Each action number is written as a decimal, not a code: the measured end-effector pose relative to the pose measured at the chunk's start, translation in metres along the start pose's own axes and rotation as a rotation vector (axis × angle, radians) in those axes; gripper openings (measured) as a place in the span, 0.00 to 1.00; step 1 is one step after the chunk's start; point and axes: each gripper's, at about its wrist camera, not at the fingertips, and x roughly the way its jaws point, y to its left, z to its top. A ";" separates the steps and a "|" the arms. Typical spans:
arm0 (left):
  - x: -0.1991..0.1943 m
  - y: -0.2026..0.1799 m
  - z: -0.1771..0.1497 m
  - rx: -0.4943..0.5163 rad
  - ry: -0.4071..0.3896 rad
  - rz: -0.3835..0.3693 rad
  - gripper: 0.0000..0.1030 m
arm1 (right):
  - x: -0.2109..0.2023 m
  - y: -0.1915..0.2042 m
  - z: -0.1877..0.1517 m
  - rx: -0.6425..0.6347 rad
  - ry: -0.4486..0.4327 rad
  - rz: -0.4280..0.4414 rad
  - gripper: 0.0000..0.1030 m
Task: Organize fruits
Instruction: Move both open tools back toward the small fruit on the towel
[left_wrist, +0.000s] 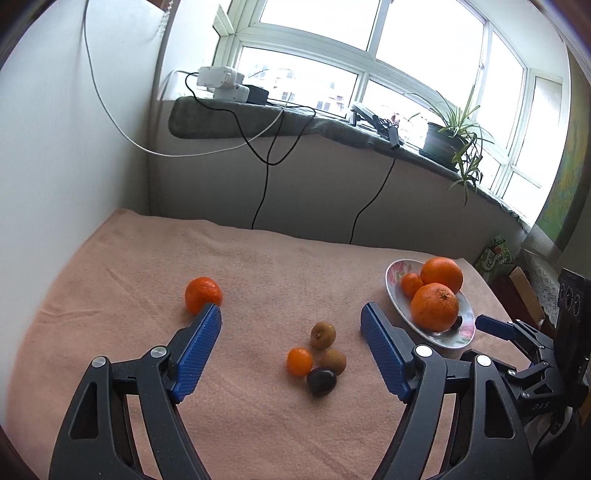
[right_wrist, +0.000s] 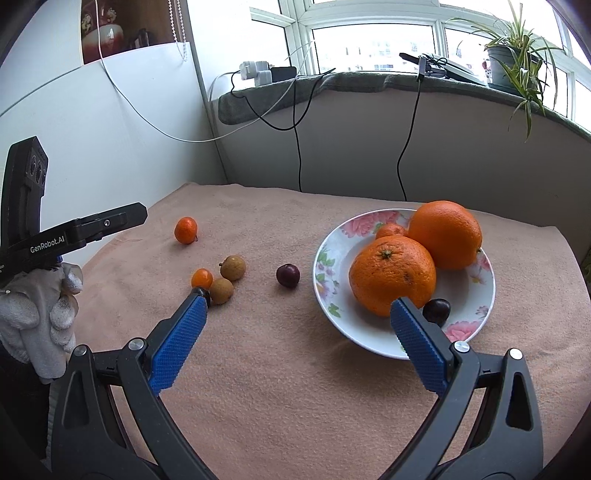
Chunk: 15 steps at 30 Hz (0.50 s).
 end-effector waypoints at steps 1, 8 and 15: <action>-0.001 0.003 -0.003 -0.005 0.003 0.003 0.76 | 0.002 0.002 0.001 -0.003 0.003 0.006 0.98; -0.003 0.026 -0.017 -0.031 0.026 0.035 0.76 | 0.016 0.018 0.002 -0.011 0.028 0.053 0.98; 0.004 0.047 -0.015 -0.063 0.034 0.058 0.76 | 0.033 0.026 0.007 0.011 0.050 0.098 0.96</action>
